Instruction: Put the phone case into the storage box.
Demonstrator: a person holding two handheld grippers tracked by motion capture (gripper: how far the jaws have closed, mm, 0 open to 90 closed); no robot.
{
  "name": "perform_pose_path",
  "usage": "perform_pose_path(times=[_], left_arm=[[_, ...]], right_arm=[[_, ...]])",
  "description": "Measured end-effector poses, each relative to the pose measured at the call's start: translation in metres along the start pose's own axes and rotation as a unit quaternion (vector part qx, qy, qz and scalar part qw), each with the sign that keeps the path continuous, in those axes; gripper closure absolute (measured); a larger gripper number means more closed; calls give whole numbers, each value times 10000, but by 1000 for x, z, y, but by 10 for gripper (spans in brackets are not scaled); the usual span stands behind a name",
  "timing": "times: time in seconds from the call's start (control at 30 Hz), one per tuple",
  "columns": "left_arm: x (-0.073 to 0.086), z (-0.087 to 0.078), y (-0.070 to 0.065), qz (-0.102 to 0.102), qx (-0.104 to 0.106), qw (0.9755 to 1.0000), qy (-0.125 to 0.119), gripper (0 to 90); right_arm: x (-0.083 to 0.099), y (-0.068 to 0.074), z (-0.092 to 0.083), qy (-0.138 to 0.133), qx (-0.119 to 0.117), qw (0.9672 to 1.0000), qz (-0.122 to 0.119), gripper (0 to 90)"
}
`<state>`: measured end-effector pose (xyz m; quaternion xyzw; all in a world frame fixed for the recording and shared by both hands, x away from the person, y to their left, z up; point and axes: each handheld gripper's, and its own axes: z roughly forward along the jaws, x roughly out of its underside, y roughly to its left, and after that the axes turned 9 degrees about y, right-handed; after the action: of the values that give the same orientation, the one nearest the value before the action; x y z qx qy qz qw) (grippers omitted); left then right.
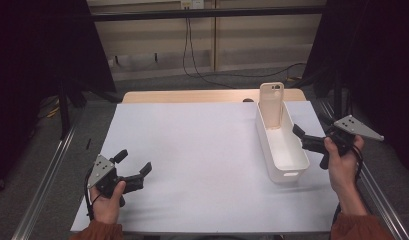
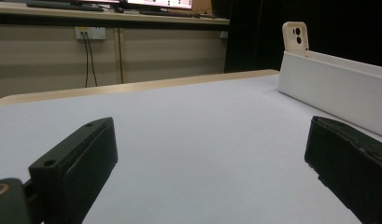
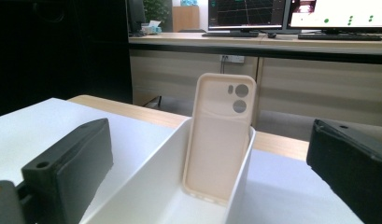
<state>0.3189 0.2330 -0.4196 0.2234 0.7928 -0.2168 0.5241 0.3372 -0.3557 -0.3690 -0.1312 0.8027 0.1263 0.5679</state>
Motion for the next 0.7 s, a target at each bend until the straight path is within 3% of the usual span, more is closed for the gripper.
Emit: perform_pose_path(times=[0.27,0.7], left_arm=[[1,-1,-2,92,121,9999,23,27],[2,-4,-3,59,154,9999,21,27]], right_arm=[[9,12,-23,-28,60,10000,-75,0],[36,24,-55,-30,211,9998,58,0]])
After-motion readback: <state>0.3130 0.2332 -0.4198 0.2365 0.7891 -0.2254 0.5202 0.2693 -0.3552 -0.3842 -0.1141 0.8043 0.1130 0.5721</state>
